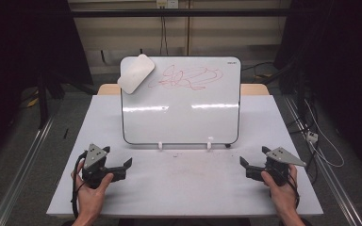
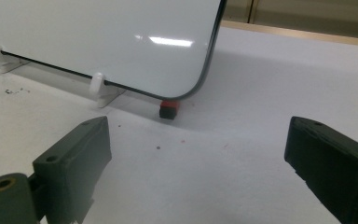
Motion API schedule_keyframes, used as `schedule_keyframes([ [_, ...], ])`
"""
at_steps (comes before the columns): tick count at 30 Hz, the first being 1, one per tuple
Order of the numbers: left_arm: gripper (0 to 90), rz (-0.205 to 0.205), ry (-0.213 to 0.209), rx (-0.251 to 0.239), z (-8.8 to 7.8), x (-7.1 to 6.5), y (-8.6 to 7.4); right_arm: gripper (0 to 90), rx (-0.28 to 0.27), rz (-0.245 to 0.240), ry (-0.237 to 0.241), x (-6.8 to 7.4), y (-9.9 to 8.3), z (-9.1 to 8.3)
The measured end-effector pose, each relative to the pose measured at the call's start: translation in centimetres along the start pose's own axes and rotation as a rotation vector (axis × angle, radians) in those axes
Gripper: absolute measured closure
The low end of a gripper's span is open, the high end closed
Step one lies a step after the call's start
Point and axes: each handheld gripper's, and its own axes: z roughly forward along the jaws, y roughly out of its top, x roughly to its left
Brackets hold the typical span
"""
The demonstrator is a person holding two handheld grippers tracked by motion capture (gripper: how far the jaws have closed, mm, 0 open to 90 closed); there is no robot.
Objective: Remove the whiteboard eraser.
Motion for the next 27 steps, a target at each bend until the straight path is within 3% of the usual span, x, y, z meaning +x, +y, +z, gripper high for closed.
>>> schedule_keyframes([
  [5,9.8,0.042,-0.009,-0.005,0.6,-0.1,0.1,6.8,0.016,-0.003,0.007,0.1,0.0,0.1],
  [6,9.8,0.033,-0.036,-0.016,0.7,0.0,0.2,5.8,0.014,0.016,0.023,0.1,0.0,0.2],
  [8,10.0,0.018,-0.039,-0.009,0.8,0.0,0.4,5.6,0.02,0.009,0.016,0.1,0.0,0.3],
  [9,10.7,-0.024,-0.07,0.009,0.8,0.0,0.7,5.6,0.023,0.015,0.022,0.1,0.0,0.3],
  [10,10.7,-0.034,-0.077,-0.005,0.7,0.0,0.9,5.6,0.032,0.025,0.028,0.1,-0.1,0.4],
  [16,9.7,-0.004,-0.091,-0.028,0.9,-0.3,2.2,5.0,0.039,0.017,0.024,0.2,0.0,0.5],
  [18,3.9,0.018,-0.082,-0.025,1.3,-0.2,2.9,5.0,0.041,0.019,0.023,0.1,-0.1,0.5],
  [19,4.7,0.027,-0.045,-0.021,1.5,0.1,3.5,5.1,0.043,0.022,0.027,0.0,-0.1,0.6],
  [24,4.9,0.049,-0.061,-0.033,1.6,0.5,4.3,5.2,0.044,0.025,0.029,0.0,-0.1,0.6],
  [27,5.2,0.042,-0.063,-0.041,1.8,0.7,4.6,5.2,0.048,0.022,0.025,0.0,-0.1,0.6],
])
